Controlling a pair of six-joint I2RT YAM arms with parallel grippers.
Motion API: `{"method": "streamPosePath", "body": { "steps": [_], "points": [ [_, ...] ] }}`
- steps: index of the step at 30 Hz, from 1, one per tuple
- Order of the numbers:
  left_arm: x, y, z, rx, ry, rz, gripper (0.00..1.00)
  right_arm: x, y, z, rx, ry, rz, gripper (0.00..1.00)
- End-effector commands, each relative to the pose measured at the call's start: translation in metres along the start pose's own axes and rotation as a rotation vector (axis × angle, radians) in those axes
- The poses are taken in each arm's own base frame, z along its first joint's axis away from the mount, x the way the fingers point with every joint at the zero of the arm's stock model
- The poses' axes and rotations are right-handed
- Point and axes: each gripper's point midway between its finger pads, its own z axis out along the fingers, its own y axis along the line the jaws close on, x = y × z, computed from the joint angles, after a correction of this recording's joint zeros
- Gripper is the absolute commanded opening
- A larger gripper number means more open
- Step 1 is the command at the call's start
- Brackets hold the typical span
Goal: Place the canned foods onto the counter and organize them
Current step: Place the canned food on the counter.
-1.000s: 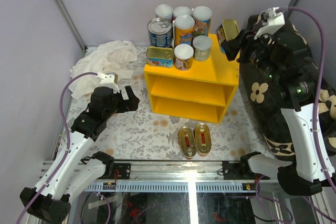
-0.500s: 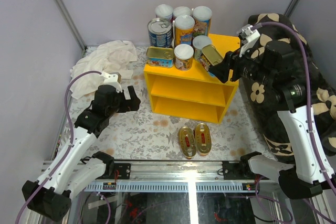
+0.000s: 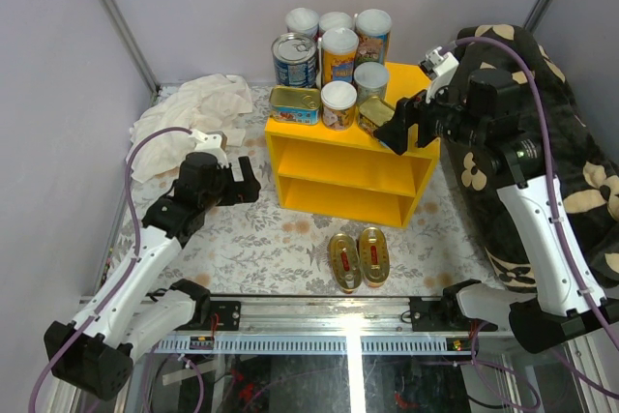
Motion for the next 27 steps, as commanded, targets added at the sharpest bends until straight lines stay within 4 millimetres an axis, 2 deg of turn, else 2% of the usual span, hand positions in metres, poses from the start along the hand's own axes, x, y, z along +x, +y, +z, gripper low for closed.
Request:
{"method": "streamPosePath", "body": {
  "steps": [1,2,13,15,18,21,27],
  "points": [
    [-0.029,-0.006,-0.003,0.017,-0.09,0.011,1.0,-0.011,-0.008,0.001,0.038,-0.051,-0.026,0.97],
    [-0.03,-0.006,-0.003,0.016,-0.091,0.011,1.0,-0.012,-0.008,-0.002,0.046,-0.062,-0.027,1.0],
    [-0.027,-0.006,-0.001,0.014,-0.083,0.013,1.0,-0.025,0.006,-0.039,0.086,-0.2,-0.034,1.0],
    [-0.027,-0.006,-0.001,0.014,-0.082,0.014,1.0,-0.022,0.01,-0.041,0.072,-0.203,-0.019,0.94],
    [-0.026,-0.006,0.0,0.018,-0.079,0.014,1.0,-0.017,0.015,-0.038,0.039,-0.201,-0.002,0.79],
    [-0.026,-0.006,0.0,0.018,-0.079,0.013,1.0,-0.011,0.014,-0.031,0.025,-0.178,0.014,0.71],
    [-0.026,-0.005,-0.001,0.013,-0.081,0.012,1.0,-0.009,0.016,-0.022,-0.012,-0.165,0.03,0.65]
  ]
}}
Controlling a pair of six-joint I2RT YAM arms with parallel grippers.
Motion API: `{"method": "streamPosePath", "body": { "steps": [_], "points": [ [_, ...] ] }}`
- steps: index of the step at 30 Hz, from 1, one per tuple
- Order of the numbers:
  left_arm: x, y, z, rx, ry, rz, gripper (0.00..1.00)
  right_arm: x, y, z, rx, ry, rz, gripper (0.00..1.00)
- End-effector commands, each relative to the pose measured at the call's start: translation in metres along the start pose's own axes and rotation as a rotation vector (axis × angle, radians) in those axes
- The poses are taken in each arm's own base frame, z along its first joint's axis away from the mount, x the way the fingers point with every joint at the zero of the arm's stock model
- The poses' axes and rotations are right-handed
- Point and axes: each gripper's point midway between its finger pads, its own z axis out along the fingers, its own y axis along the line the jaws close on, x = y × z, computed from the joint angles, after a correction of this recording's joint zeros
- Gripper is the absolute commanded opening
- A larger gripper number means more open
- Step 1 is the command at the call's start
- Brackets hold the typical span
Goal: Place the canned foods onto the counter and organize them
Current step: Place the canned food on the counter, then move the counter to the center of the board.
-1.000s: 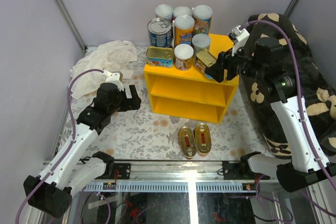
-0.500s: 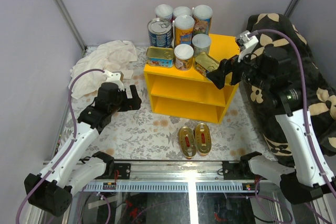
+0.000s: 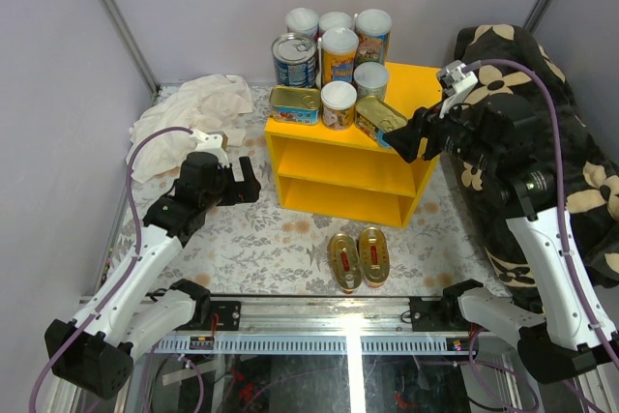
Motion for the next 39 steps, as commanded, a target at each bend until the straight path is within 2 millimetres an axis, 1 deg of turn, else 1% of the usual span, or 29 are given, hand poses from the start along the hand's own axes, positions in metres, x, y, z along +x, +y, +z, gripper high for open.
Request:
{"method": "streamPosePath", "body": {
  "steps": [1,9,11,12,16,18,21,23,25,26,27,28,30,32,33,35,36,38,39],
  "points": [
    [-0.028,-0.006,-0.004,0.02,-0.092,0.01,1.0,-0.009,0.008,0.005,-0.055,-0.034,0.009,0.64],
    [-0.027,-0.006,-0.002,0.02,-0.086,0.01,1.0,-0.009,0.011,0.005,-0.071,-0.031,0.012,0.63],
    [-0.027,-0.006,-0.002,0.02,-0.084,0.012,1.0,-0.011,0.008,0.001,-0.045,-0.035,0.004,0.66],
    [-0.027,-0.006,-0.002,0.02,-0.085,0.011,1.0,-0.012,0.006,-0.002,-0.022,-0.04,-0.002,0.7],
    [-0.027,-0.008,-0.002,0.025,-0.084,0.01,1.0,-0.023,0.001,-0.02,0.055,-0.088,-0.015,0.92],
    [-0.028,-0.009,-0.003,0.029,-0.085,0.008,1.0,-0.033,0.0,-0.034,0.102,-0.142,-0.015,0.99],
    [-0.027,-0.009,-0.004,0.031,-0.086,0.007,1.0,-0.043,0.002,-0.057,0.149,-0.228,-0.012,1.0],
    [-0.026,-0.008,-0.004,0.031,-0.087,0.006,1.0,-0.041,0.008,-0.07,0.14,-0.265,-0.014,1.0],
    [-0.025,-0.007,-0.005,0.031,-0.089,0.005,1.0,-0.029,0.015,-0.075,0.113,-0.266,-0.007,1.0],
    [-0.024,-0.007,-0.005,0.031,-0.089,0.007,1.0,-0.019,0.016,-0.076,0.106,-0.25,-0.002,1.0],
    [-0.024,-0.007,-0.005,0.031,-0.089,0.007,1.0,-0.005,0.012,-0.074,0.12,-0.219,0.007,1.0],
    [-0.023,-0.007,-0.005,0.032,-0.087,0.008,1.0,0.011,0.003,-0.07,0.152,-0.175,0.021,1.0],
    [-0.023,-0.007,-0.005,0.034,-0.086,0.011,1.0,0.051,-0.015,-0.061,0.222,-0.059,0.067,1.0],
    [-0.022,-0.007,-0.004,0.035,-0.084,0.014,1.0,0.09,-0.023,-0.053,0.238,0.032,0.118,1.0],
    [-0.022,-0.007,-0.004,0.034,-0.083,0.016,1.0,0.106,-0.024,-0.05,0.237,0.053,0.142,1.0],
    [-0.021,-0.008,-0.004,0.044,-0.079,0.021,1.0,0.128,-0.026,-0.05,0.239,0.059,0.181,1.0],
    [-0.021,-0.011,-0.004,0.064,-0.077,0.029,1.0,0.135,-0.027,-0.051,0.248,0.055,0.198,1.0],
    [-0.018,-0.024,-0.006,0.142,-0.066,0.051,1.0,0.147,-0.032,-0.053,0.28,0.043,0.226,1.0],
    [-0.017,-0.032,-0.008,0.186,-0.065,0.061,1.0,0.149,-0.033,-0.055,0.29,0.03,0.231,1.0]
  ]
}}
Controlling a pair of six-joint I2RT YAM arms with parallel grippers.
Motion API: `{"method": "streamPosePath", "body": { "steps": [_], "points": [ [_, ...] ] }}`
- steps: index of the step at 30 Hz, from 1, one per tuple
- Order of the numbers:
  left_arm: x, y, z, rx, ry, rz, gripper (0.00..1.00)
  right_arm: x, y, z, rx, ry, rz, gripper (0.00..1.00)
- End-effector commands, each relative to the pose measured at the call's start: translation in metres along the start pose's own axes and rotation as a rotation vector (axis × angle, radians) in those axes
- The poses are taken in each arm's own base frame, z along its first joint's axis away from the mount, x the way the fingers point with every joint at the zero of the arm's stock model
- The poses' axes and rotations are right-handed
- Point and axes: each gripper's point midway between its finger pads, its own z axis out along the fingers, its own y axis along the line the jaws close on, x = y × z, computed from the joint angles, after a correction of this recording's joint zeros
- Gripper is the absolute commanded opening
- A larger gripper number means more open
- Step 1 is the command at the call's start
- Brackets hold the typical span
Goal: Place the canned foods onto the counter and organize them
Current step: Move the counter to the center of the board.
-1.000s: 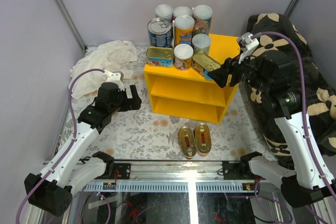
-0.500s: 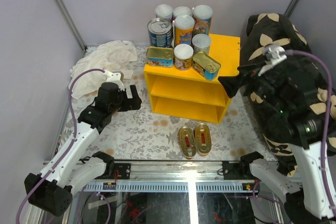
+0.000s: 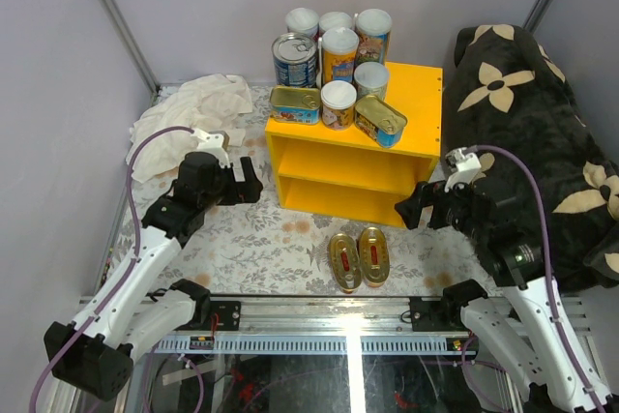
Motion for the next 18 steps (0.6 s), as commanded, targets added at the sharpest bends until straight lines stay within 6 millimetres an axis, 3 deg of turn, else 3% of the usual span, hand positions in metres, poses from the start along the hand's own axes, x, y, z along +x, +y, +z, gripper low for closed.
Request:
{"method": "streamPosePath", "body": {
  "steps": [1,6,9,18],
  "points": [
    [-0.015,-0.034,-0.006,0.199,-0.056,0.059,1.0,-0.005,-0.009,-0.012,0.059,-0.119,0.061,1.0],
    [-0.015,-0.066,-0.017,0.336,-0.078,0.111,1.0,-0.002,-0.031,-0.009,0.168,-0.172,0.107,1.0],
    [-0.029,-0.081,-0.023,0.317,-0.146,0.117,1.0,-0.004,-0.038,-0.002,0.202,-0.177,0.137,0.98],
    [-0.077,-0.08,-0.019,0.148,-0.421,0.011,1.0,-0.016,-0.05,0.008,0.249,-0.249,0.127,0.88]
  ]
}}
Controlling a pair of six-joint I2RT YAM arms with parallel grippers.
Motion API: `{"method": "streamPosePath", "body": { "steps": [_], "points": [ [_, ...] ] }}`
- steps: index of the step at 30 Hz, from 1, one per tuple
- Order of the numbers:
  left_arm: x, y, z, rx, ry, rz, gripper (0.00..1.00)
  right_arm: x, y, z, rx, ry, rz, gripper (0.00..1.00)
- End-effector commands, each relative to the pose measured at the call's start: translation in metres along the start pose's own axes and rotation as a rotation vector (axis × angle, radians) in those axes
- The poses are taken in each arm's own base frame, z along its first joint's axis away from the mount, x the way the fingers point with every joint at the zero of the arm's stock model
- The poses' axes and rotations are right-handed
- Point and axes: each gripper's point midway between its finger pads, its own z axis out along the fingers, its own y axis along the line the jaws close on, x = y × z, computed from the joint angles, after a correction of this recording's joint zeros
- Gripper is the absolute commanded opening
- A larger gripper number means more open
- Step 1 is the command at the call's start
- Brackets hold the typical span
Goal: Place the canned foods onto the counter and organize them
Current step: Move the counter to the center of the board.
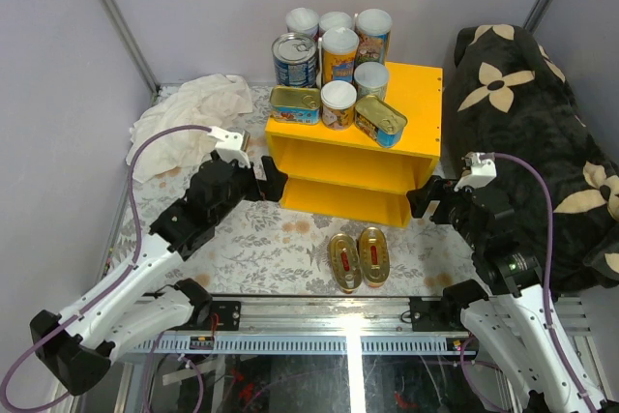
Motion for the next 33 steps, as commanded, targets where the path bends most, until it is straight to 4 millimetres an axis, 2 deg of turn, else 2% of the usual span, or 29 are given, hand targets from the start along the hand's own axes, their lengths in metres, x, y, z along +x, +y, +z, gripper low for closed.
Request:
{"method": "streamPosePath", "body": {
  "steps": [1,4,12,18,28,33],
  "points": [
    [-0.056,0.006,0.005,-0.094,-0.278,-0.065,1.0,-0.031,-0.001,0.002,0.014,-0.144,0.003,0.87],
    [-0.063,0.001,0.008,-0.082,-0.353,-0.057,0.99,-0.03,0.003,0.005,-0.004,-0.143,0.008,0.87],
    [-0.061,-0.01,0.029,-0.021,-0.427,-0.005,0.95,-0.02,0.015,0.014,-0.077,-0.099,0.025,0.87],
    [-0.068,-0.004,0.036,-0.044,-0.516,0.036,0.75,-0.018,0.018,0.015,-0.096,-0.098,0.017,0.87],
    [-0.066,0.01,0.061,-0.142,-0.529,0.093,0.63,-0.016,0.02,0.012,-0.112,-0.102,0.029,0.87],
    [-0.067,0.02,0.074,-0.164,-0.524,0.073,0.46,-0.013,0.02,0.01,-0.119,-0.097,0.032,0.87]
  ]
}}
